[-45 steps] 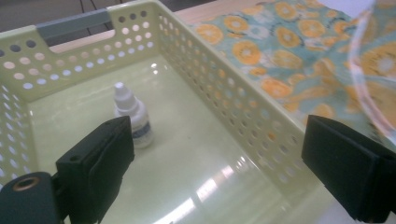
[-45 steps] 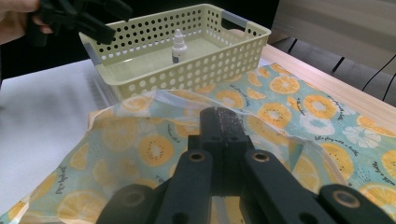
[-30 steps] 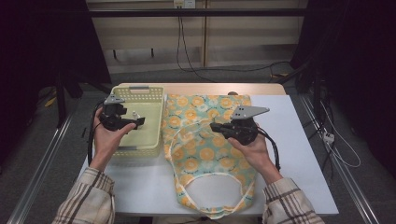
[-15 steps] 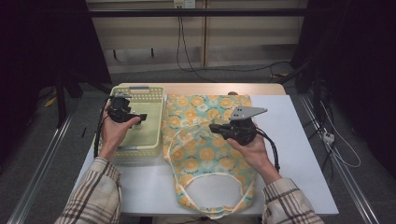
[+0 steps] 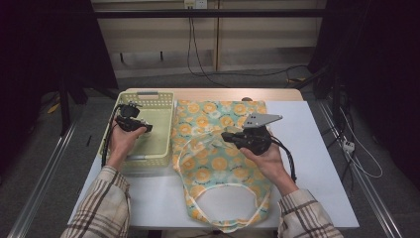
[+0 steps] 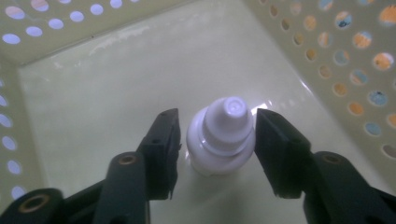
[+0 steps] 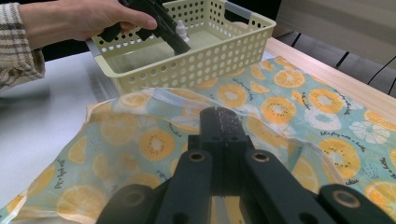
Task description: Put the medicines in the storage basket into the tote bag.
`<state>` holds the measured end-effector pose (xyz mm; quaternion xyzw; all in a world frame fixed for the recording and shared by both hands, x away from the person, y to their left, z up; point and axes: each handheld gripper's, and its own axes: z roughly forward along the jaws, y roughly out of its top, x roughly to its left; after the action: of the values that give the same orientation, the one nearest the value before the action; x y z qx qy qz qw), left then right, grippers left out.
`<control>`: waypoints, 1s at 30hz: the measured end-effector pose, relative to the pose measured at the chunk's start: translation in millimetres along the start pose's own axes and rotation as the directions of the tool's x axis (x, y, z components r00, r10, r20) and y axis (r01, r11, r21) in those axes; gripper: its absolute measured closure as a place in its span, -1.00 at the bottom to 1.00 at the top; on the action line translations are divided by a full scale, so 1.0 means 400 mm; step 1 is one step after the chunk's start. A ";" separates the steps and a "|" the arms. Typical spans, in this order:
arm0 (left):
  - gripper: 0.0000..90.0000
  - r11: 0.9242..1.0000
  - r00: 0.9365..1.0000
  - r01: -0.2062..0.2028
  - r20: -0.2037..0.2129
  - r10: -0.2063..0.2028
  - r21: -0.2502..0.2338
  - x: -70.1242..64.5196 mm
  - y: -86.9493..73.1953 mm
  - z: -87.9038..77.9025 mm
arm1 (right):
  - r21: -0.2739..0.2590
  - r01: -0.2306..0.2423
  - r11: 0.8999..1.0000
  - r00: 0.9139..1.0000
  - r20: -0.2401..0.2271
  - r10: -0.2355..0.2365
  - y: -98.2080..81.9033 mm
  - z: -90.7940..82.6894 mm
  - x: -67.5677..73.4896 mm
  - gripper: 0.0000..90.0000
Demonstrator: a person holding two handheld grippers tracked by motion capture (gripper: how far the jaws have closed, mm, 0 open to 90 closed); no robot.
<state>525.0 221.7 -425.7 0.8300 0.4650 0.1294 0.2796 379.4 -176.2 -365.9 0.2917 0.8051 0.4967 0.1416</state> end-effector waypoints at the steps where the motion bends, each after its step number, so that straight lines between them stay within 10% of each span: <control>1: 0.20 1.000 1.000 -0.007 0.001 0.007 0.010 0.000 0.001 0.002 | 0.001 -0.001 1.000 1.000 0.000 0.001 0.000 0.000 0.000 1.00; 9: 0.33 1.000 1.000 -0.014 -0.008 0.014 0.026 -0.001 0.006 0.004 | 0.004 -0.001 1.000 1.000 0.000 0.001 -0.002 0.002 -0.002 1.00; 19: 0.34 0.995 1.000 0.029 0.013 -0.028 -0.095 -0.009 0.020 -0.050 | 0.004 -0.010 1.000 1.000 0.002 0.010 -0.003 0.002 -0.007 1.00; 30: 0.34 0.965 0.997 -0.015 0.065 0.033 -0.262 -0.045 0.022 -0.159 | 0.002 -0.014 1.000 1.000 0.003 0.014 -0.004 0.002 -0.011 1.00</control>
<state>491.3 224.9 -368.4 0.7955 0.4238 0.1642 0.4008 382.6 -178.8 -368.2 0.2981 0.8034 0.4964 0.1390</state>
